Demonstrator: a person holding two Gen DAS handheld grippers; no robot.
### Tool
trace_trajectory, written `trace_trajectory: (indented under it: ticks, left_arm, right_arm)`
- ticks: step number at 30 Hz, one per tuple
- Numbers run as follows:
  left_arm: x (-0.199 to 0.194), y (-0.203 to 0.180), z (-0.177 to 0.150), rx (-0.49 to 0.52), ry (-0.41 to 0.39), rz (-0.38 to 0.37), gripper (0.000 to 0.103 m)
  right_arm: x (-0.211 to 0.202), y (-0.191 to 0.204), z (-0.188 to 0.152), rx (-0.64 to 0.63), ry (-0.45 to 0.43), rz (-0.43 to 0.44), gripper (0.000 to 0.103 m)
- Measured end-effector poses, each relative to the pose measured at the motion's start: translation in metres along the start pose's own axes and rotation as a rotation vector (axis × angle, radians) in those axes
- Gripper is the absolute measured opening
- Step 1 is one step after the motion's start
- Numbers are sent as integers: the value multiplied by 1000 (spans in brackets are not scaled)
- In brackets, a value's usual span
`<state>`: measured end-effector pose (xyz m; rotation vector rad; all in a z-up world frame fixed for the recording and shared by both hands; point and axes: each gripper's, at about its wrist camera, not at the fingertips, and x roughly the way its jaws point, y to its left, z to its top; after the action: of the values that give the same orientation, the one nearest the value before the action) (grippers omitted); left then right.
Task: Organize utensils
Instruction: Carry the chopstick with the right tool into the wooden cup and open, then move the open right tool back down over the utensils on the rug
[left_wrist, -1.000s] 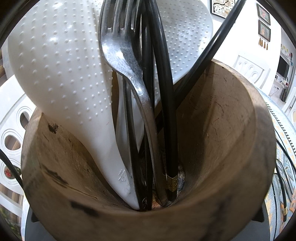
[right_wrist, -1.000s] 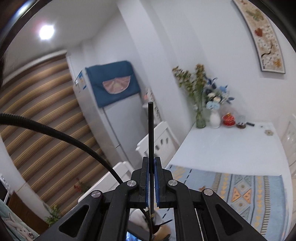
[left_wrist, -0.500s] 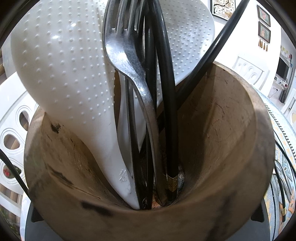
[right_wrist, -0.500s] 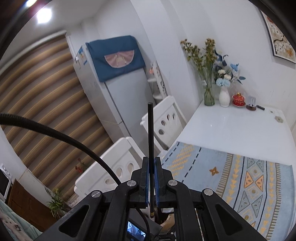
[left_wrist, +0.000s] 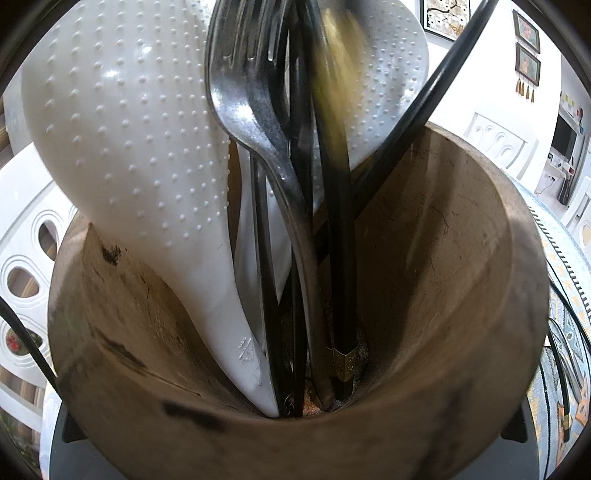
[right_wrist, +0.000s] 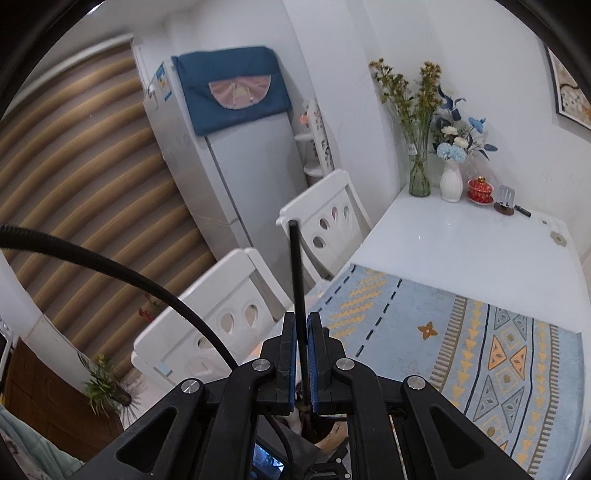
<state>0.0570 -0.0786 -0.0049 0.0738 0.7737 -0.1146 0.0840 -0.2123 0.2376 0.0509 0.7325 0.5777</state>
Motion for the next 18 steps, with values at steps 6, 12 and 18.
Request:
trace_trajectory:
  ticks: [6, 12, 18]
  left_arm:
    - [1, 6, 0, -1, -1, 0, 97]
    - [3, 6, 0, -1, -1, 0, 97]
    - [3, 7, 0, -1, -1, -1, 97]
  right_arm:
    - [1, -7, 4, 39, 31, 10, 17]
    - [-26, -18, 9, 56, -53, -25, 26]
    - [-53, -32, 12, 95, -117, -80, 39]
